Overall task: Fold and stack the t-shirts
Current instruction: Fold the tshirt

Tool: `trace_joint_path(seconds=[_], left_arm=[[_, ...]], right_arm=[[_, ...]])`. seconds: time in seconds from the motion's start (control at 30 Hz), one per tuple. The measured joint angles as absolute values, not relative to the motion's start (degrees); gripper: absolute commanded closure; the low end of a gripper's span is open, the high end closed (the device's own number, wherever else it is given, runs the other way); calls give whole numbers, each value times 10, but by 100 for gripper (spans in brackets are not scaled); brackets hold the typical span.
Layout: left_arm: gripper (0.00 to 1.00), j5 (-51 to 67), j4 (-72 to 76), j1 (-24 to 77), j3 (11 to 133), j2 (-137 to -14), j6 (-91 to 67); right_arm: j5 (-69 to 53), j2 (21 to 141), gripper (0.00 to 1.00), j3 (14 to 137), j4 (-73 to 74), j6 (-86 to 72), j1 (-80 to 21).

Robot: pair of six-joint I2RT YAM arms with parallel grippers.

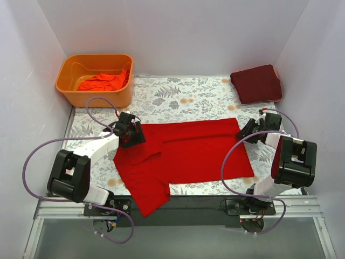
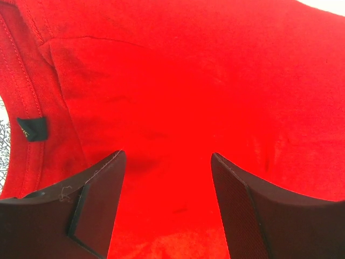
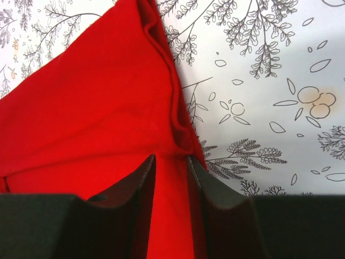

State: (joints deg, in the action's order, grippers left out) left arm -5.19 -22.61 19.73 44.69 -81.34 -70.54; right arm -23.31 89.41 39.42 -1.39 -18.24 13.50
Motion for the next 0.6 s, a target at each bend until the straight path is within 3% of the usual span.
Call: trace_joint_path(seconds=[0.23,0.33,0.47,0.6], left_arm=[[37,-60,-222,197,446,-829,-704],[37,-62,-221,197,446,-829,-704],[37,-67,-220,197,446,-829,-704],[37,-73,-221,197,446,-833,-705]], right_arm=[[-243,896,65,387,-40,-199,135],[-251,904,69,387,-49,-206,135],[-262,910,91,387,-51,-213,135],[-272,907,99,387,-53,-222,135]])
